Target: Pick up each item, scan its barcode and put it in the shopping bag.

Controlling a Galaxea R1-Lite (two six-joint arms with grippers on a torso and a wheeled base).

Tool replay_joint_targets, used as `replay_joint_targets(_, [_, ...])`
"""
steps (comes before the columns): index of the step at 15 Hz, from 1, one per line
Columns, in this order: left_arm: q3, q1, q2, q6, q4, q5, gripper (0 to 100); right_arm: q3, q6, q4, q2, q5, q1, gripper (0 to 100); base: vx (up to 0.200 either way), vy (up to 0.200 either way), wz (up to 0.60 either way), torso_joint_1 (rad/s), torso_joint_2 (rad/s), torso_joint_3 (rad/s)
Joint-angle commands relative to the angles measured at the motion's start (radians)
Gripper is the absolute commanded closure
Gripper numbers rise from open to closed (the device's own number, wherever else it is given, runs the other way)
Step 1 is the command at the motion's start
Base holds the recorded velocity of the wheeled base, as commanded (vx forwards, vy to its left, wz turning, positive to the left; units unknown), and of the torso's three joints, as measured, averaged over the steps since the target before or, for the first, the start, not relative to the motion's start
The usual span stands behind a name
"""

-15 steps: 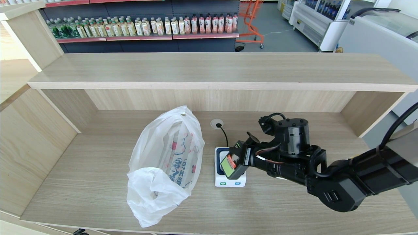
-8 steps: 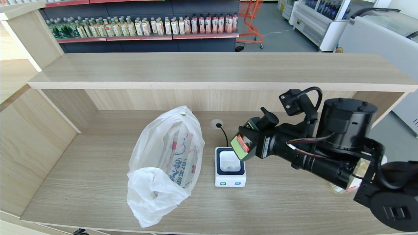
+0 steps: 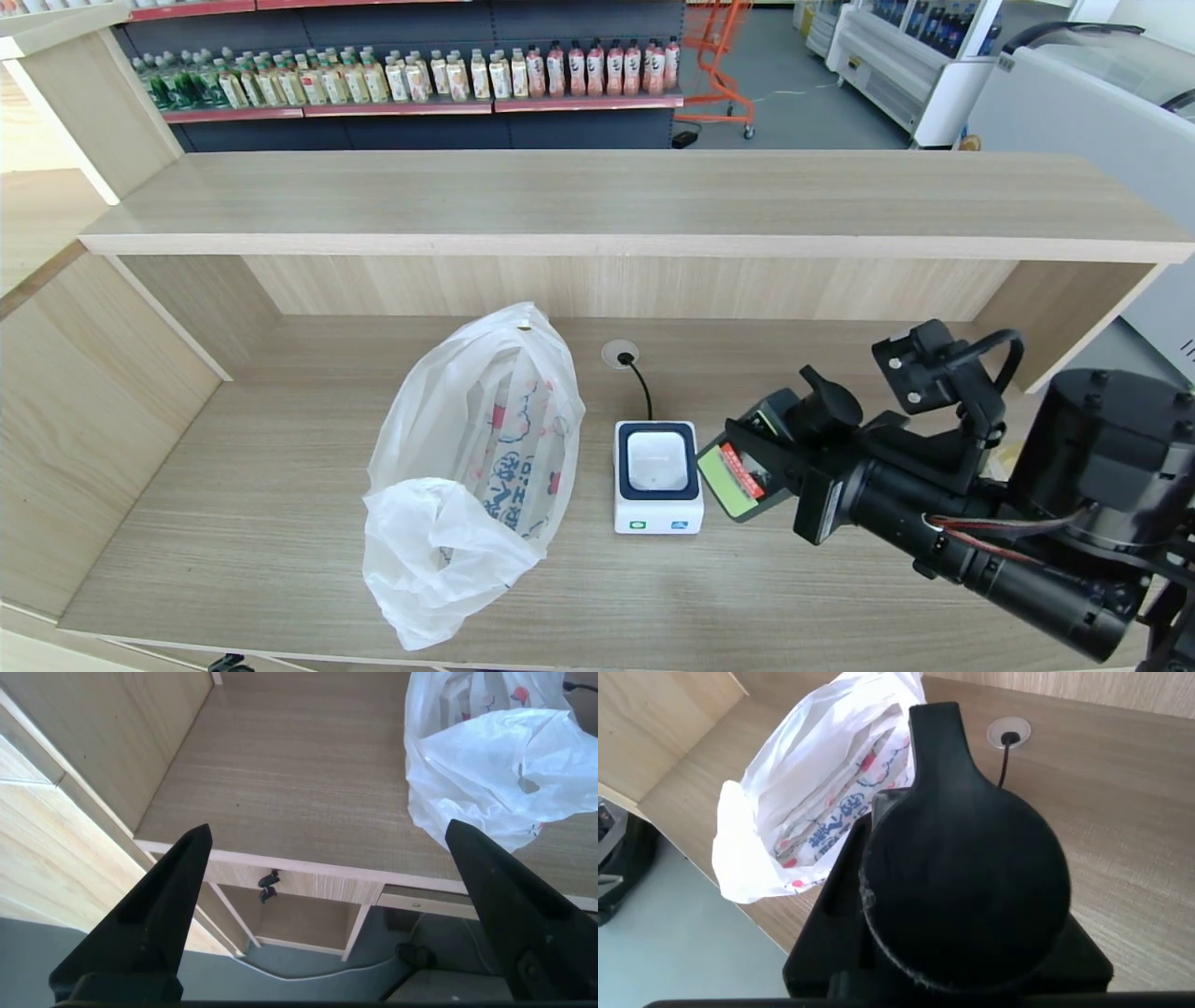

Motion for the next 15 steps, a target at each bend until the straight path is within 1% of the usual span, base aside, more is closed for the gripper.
replay_joint_targets(1, [0.000, 0.000, 0.001, 0.001, 0.000, 0.000, 0, 0.008, 0.001, -0.001, -0.020, 0.001, 0.001, 100, 0.000, 0.000, 0.00, 0.000, 0.00, 0.000])
replay_joint_targets(4, [0.000, 0.000, 0.001, 0.000, 0.000, 0.000, 0, 0.023, 0.003, 0.001, -0.028, 0.001, 0.001, 100, 0.000, 0.000, 0.00, 0.000, 0.00, 0.000])
replay_joint_targets(6, [0.000, 0.000, 0.000, 0.000, 0.000, 0.000, 0, 0.022, 0.001, 0.001, -0.031, 0.001, 0.003, 100, -0.200, 0.000, 0.00, 0.002, 0.00, -0.002])
replay_joint_targets(10, [0.000, 0.000, 0.001, 0.000, 0.000, 0.000, 0, 0.022, 0.010, 0.001, -0.043, 0.002, 0.014, 100, 0.000, 0.000, 0.00, 0.000, 0.00, 0.000])
replay_joint_targets(12, [0.000, 0.000, 0.000, 0.001, 0.000, 0.000, 0, 0.010, 0.053, 0.001, -0.045, 0.002, 0.017, 100, 0.000, 0.200, 0.00, 0.005, 0.01, -0.002])
replay_joint_targets(14, [0.000, 0.000, 0.000, 0.001, 0.000, 0.002, 0, -0.019, 0.151, 0.022, -0.068, 0.002, 0.050, 100, 0.000, 0.200, 0.00, -0.007, -0.01, 0.005])
replay_joint_targets(15, [0.000, 0.000, 0.000, 0.001, 0.000, 0.000, 0, -0.039, 0.184, 0.053, -0.071, 0.002, 0.050, 100, 0.000, 0.200, 0.00, 0.027, 0.02, -0.002])
